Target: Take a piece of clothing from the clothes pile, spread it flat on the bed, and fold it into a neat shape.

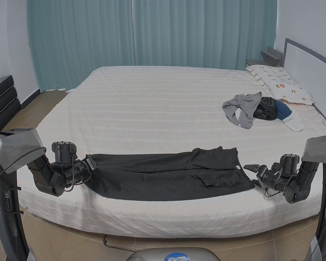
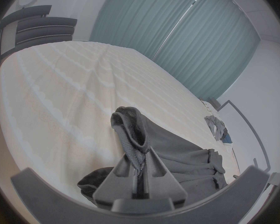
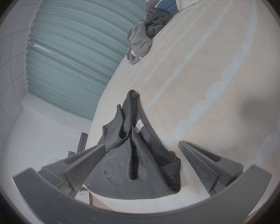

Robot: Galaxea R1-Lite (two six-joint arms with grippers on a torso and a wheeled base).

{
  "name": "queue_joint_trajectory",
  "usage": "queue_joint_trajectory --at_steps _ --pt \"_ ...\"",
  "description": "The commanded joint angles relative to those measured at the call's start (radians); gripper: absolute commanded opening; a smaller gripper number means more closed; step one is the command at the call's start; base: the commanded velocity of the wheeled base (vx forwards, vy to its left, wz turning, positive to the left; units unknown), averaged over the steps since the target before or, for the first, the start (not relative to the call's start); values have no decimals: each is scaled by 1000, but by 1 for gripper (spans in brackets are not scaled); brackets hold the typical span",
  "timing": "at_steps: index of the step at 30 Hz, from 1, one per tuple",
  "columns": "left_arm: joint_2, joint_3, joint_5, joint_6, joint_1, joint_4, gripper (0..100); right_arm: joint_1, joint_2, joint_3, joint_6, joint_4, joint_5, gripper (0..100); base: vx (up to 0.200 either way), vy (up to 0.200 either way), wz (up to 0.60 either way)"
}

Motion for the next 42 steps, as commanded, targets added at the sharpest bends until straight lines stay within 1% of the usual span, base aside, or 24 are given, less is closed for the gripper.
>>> queue_joint_trajectory --at_steps 1,11,17,18,21,23,26,27,29,30,36,42 --pt "-4 -3 2 -4 -13 3 0 0 1 1 1 -2 1 100 0 -200 0" --pt "-52 -5 9 -4 -37 15 0 0 0 2 4 -13 5 100 0 -200 0" --pt "-86 -35 31 -4 -68 95 0 0 1 8 4 -28 5 100 0 -200 0" --pt "-92 -60 51 -4 -79 132 0 0 1 8 4 -28 4 100 0 -200 0" --pt "-101 -97 88 -4 -105 181 0 0 1 8 4 -28 4 100 0 -200 0" --pt "-107 -110 98 -4 -113 199 0 -1 1 8 4 -28 4 100 0 -200 0" --pt "-127 -155 123 -4 -149 279 0 0 3 8 2 -28 4 100 0 -200 0" --pt "-129 -158 124 -4 -152 287 0 0 3 8 4 -28 4 100 0 -200 0" --pt "-130 -201 152 -4 -182 347 0 0 3 8 4 -28 4 100 0 -200 0" --pt "-130 -201 152 -4 -182 347 0 0 3 8 4 -28 4 100 0 -200 0" --pt "-122 -322 190 -4 -257 491 0 0 3 8 2 -28 4 100 0 -200 0" --pt "-118 -411 210 -4 -310 585 0 0 1 10 2 -28 4 100 0 -200 0"
